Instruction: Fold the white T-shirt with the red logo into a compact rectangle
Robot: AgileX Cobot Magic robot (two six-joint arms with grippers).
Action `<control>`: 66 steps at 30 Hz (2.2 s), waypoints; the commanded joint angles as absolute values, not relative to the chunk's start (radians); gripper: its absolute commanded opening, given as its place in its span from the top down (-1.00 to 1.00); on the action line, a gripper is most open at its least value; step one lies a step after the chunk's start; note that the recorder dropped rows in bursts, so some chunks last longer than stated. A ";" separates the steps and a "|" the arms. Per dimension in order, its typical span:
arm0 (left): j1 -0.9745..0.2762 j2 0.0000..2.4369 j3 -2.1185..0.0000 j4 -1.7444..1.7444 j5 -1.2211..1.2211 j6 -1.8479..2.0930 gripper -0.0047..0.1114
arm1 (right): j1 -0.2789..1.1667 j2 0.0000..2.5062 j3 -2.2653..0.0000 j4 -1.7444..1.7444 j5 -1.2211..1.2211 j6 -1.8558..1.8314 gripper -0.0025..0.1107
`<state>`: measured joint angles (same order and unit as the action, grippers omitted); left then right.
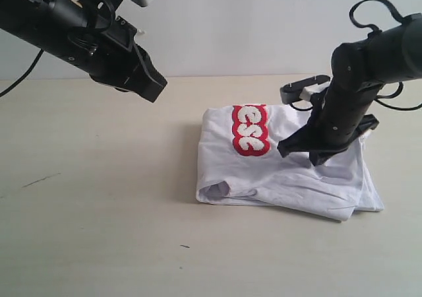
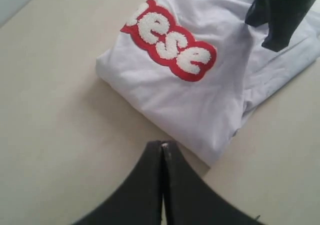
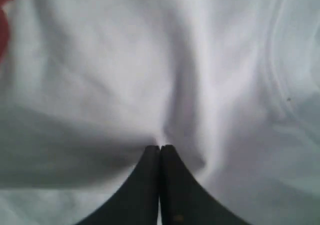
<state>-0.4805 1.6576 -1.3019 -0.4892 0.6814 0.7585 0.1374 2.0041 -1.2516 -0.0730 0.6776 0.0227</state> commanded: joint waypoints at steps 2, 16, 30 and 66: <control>-0.477 1.648 -1.299 -0.500 0.668 0.751 0.92 | 0.140 1.931 -1.264 0.130 0.636 -0.115 0.96; -0.479 1.648 -1.299 -0.512 0.675 0.751 0.92 | 0.184 1.975 -1.294 0.022 0.635 -0.099 0.96; -0.479 1.650 -1.299 -0.512 0.661 0.754 0.92 | 0.117 2.082 -1.328 0.007 0.512 -0.050 0.96; -0.479 1.650 -1.299 -0.498 0.652 0.754 0.92 | 0.285 2.218 -1.453 0.425 0.597 -0.217 0.96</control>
